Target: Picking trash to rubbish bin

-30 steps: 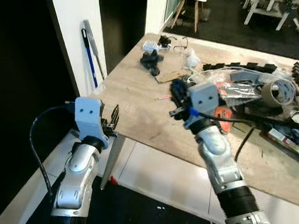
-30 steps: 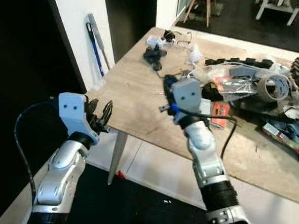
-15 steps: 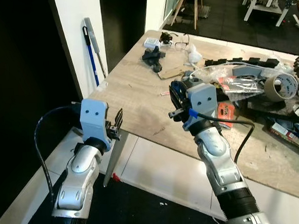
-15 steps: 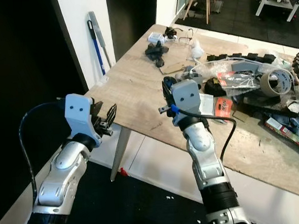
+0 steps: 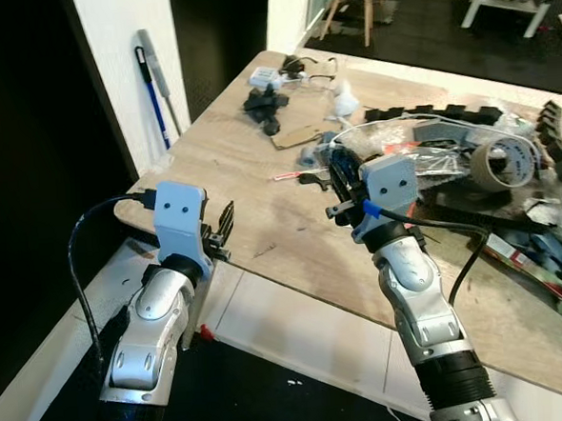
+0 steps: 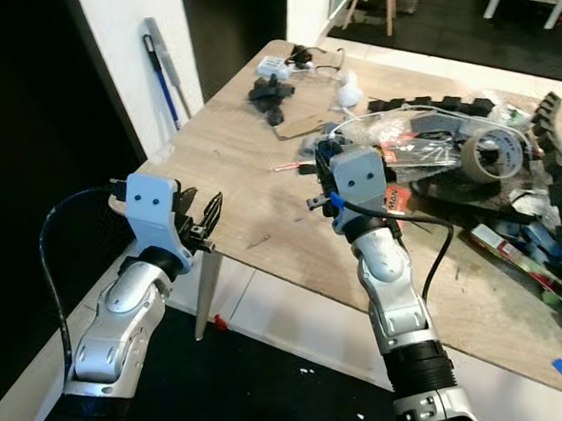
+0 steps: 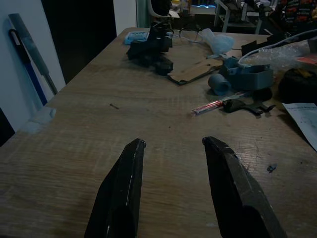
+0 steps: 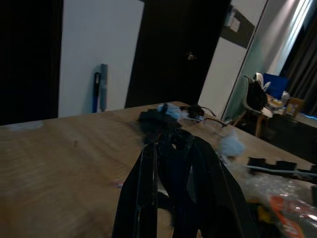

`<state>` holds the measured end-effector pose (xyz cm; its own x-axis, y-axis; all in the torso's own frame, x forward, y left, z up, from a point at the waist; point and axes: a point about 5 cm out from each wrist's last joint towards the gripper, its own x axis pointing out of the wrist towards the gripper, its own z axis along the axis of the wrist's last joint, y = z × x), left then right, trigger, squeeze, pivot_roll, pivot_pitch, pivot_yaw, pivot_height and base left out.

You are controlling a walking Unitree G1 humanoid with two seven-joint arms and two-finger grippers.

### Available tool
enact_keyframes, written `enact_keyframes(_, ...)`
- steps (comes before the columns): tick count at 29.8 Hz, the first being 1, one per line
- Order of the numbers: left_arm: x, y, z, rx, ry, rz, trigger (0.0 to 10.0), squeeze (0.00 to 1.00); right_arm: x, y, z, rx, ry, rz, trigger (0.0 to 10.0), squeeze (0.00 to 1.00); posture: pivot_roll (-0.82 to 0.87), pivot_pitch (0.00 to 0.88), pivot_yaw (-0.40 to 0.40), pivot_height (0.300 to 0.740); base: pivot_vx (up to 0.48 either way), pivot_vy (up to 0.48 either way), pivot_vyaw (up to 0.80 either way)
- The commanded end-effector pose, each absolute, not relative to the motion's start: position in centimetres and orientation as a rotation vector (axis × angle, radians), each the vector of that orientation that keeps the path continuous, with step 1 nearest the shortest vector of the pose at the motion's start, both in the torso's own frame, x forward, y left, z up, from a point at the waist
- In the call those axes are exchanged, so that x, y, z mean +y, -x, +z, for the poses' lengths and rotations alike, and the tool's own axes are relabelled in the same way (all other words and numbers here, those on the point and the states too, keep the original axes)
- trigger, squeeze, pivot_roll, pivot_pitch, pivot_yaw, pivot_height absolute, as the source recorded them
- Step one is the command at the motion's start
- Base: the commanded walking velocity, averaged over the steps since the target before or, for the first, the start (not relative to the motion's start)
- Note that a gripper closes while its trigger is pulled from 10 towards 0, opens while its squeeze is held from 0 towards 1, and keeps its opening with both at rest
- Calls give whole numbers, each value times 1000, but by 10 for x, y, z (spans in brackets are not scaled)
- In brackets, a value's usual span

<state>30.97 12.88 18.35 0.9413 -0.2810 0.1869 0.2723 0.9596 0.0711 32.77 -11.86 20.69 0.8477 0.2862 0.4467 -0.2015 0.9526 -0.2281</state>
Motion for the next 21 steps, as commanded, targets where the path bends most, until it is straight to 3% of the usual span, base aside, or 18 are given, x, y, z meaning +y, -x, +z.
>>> enact_keyframes(1, 133, -309, 175, -172, -61, -252, 10000, 0, -118, -326, 202, -478, 172, 260, 10000, 0, -33, 139, -36, 740, 0, 0, 0)
enact_keyframes(11, 139, -309, 176, -181, -69, -214, 10000, 0, -120, -326, 198, -461, 179, 253, 10000, 0, -29, 139, -43, 740, 0, 0, 0)
enact_keyframes(21, 162, -314, 172, -180, -128, -30, 10000, 0, -126, -323, 186, -427, 183, 240, 10000, 0, -34, 134, -40, 740, 0, 0, 0)
